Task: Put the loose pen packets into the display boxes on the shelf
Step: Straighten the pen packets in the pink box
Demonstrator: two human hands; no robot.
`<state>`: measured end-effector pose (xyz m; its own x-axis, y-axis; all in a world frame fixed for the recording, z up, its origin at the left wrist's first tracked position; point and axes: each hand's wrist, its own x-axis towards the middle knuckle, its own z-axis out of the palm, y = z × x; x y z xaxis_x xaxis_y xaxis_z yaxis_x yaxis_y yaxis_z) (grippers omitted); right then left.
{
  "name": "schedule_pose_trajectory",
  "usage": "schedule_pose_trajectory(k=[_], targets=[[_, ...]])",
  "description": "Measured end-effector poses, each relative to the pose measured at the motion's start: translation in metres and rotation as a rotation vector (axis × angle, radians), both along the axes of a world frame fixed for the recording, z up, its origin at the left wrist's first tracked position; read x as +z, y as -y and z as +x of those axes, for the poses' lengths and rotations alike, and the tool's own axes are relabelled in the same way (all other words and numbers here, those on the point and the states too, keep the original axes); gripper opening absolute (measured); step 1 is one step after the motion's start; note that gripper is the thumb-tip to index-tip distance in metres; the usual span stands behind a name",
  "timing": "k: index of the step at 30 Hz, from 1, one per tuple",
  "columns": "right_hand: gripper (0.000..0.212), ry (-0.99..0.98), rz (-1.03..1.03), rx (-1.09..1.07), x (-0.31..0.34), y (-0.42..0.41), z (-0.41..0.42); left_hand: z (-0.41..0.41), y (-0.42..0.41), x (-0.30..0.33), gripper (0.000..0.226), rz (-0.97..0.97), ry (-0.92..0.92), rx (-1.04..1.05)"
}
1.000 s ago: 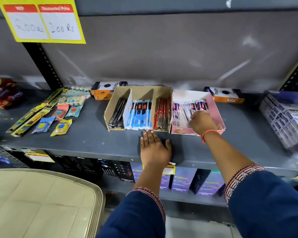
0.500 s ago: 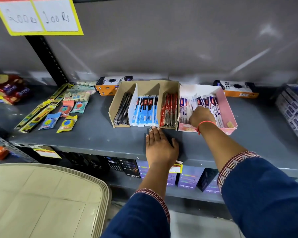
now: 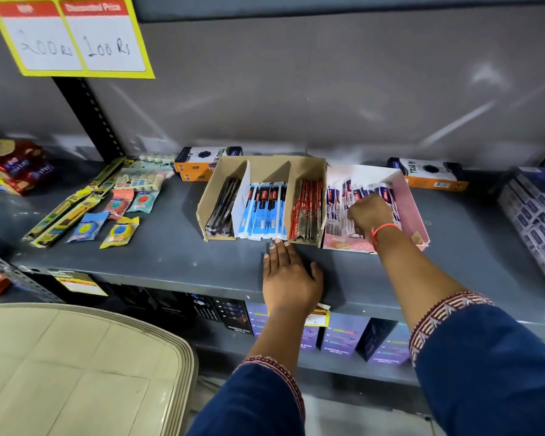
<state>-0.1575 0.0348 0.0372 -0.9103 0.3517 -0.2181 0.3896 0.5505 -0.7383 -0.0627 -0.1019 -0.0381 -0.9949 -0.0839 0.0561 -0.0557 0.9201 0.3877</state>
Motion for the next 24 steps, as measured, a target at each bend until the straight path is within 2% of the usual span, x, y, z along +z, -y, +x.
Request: schedule_pose_trajectory(k=[2,3,6,12,15,24], targets=[[0.014,0.041,-0.100,0.012,-0.002,0.000,-0.002,0.000,0.000,0.000,0.069,0.005,-0.003,0.003],[0.015,0.067,-0.077,0.036,-0.004,0.000,-0.002,0.000,0.000,0.000,0.069,0.007,-0.004,0.003],[0.025,0.101,0.121,0.098,-0.008,0.001,-0.002,0.000,0.000,0.001,0.069,0.006,-0.005,0.004],[0.029,0.012,0.481,0.108,-0.004,-0.004,0.006,0.000,0.000,0.000,0.069,0.002,-0.005,0.003],[0.029,0.027,0.589,0.136,-0.007,-0.007,0.011,0.000,0.000,-0.001,0.069,0.002,-0.012,0.007],[0.030,0.068,0.528,0.116,-0.008,-0.009,0.008,-0.001,0.000,-0.003,0.070,-0.004,-0.023,0.008]])
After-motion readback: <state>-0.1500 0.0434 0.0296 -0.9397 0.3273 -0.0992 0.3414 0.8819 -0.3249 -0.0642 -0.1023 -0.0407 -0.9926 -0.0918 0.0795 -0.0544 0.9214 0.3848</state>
